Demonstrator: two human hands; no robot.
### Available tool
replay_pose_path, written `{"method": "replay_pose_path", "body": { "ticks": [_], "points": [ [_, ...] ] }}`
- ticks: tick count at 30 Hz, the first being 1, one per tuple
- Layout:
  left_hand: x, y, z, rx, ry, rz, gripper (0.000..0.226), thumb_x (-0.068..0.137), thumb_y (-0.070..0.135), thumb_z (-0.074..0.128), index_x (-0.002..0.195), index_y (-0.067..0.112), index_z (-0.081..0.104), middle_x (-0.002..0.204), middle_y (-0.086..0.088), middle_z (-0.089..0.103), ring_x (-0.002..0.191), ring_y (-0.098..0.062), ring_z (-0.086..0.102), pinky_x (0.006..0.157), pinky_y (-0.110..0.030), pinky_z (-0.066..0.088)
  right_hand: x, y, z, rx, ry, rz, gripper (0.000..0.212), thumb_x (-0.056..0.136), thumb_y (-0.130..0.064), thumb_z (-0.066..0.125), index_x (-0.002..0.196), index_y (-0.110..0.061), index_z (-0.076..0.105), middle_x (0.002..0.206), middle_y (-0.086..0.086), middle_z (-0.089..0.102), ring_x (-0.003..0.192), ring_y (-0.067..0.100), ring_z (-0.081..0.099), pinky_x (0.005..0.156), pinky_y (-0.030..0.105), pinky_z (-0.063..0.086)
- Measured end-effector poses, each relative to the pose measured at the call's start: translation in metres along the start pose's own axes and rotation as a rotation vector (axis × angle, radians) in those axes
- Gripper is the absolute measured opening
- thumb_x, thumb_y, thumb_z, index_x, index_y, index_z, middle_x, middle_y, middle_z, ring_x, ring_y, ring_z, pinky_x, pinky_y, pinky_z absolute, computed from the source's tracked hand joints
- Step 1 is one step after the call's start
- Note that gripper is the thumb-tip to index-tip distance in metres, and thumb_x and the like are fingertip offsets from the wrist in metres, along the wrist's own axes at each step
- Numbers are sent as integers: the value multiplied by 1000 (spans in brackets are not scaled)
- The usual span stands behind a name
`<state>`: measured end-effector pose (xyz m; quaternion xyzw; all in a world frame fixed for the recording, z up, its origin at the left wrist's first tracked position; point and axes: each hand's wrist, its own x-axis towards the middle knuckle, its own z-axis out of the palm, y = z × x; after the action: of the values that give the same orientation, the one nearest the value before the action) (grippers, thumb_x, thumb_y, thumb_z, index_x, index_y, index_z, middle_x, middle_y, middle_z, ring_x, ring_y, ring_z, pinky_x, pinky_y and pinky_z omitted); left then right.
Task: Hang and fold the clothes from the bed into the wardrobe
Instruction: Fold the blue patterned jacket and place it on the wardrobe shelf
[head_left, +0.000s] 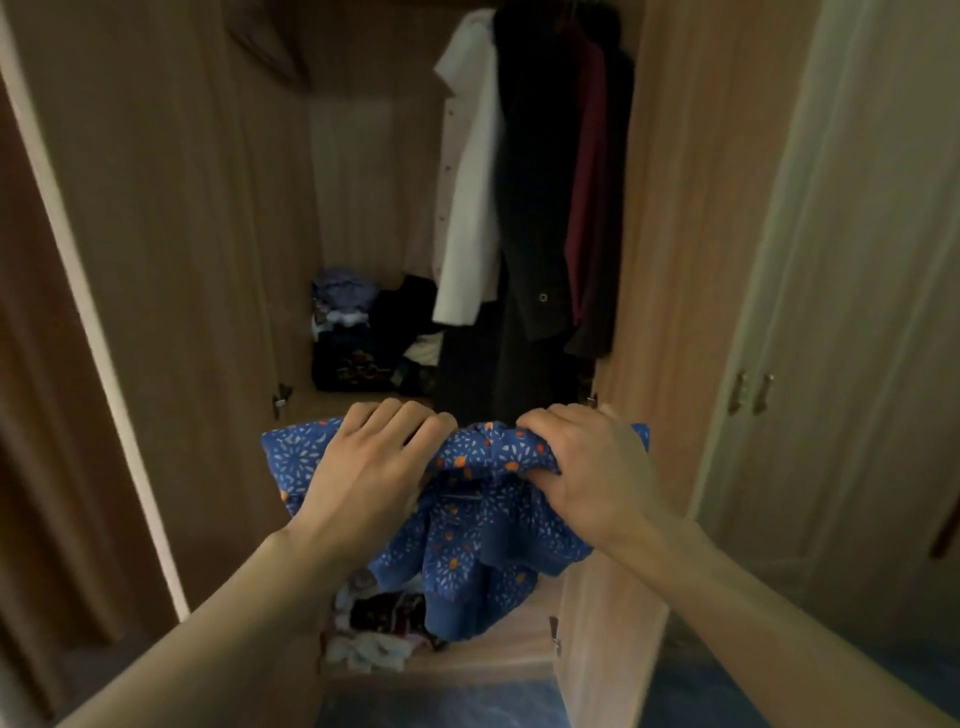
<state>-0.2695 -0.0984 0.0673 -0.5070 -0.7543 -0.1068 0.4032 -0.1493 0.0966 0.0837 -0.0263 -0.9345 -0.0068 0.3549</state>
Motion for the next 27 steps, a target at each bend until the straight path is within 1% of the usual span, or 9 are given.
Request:
{"method": "replay_pose_path", "body": {
  "ticks": [2,3,7,10,15,17,20,23,27],
  "points": [
    [-3,-21,10,-6,-12,-26,52,71,5,74,117,15,51,104,-3,59,90,-29,58,76,-42,44,17,-6,19,11,-14,-17,31,71,-29,81,97,-26,64,80,-11,62,77,18,61,72,37,44],
    [-4,-30,16,-7,-19,-34,54,69,5,76,116,15,52,104,-3,59,90,-29,58,77,-42,45,25,-7,29,14,-22,-25,31,72,-30,81,97,-27,64,80,-11,62,77,17,61,72,36,43],
    [-8,-66,50,21,-43,-56,52,67,11,72,114,16,51,101,-2,58,88,-29,57,76,-40,42,58,-6,71,16,-55,-43,33,69,-32,83,95,-29,63,80,-12,62,77,16,61,69,32,38],
    [-6,-88,85,26,-93,-104,60,61,12,81,113,17,53,101,0,58,87,-28,57,75,-40,44,84,5,111,42,-91,-55,34,68,-33,83,95,-30,63,81,-13,63,78,15,61,70,31,38],
    [12,-125,144,86,-137,-122,62,59,18,87,111,17,52,97,0,57,85,-26,56,74,-37,44,129,36,178,109,-116,-72,29,71,-32,81,93,-28,63,81,-10,64,80,16,61,70,31,34],
    [27,-143,166,106,-143,-134,63,59,19,88,111,18,51,97,0,57,85,-26,55,74,-36,41,154,51,202,134,-124,-85,28,73,-32,80,94,-27,63,82,-10,65,81,17,61,72,32,36],
    [51,-174,197,121,-142,-169,66,60,18,88,113,18,49,97,0,57,86,-26,56,73,-39,45,198,70,233,162,-140,-114,26,76,-33,78,95,-26,62,85,-9,65,84,19,61,77,36,41],
    [64,-203,225,152,-140,-209,63,63,19,88,112,18,49,95,-1,57,84,-27,56,72,-39,43,236,81,262,170,-155,-155,25,78,-32,77,96,-23,62,86,-5,65,84,22,61,77,39,43],
    [64,-238,262,158,-154,-273,52,68,21,88,108,16,55,93,-2,58,83,-28,56,72,-40,42,270,85,306,187,-192,-178,26,79,-33,76,98,-22,62,87,-4,66,86,23,61,78,39,42]
  ]
}}
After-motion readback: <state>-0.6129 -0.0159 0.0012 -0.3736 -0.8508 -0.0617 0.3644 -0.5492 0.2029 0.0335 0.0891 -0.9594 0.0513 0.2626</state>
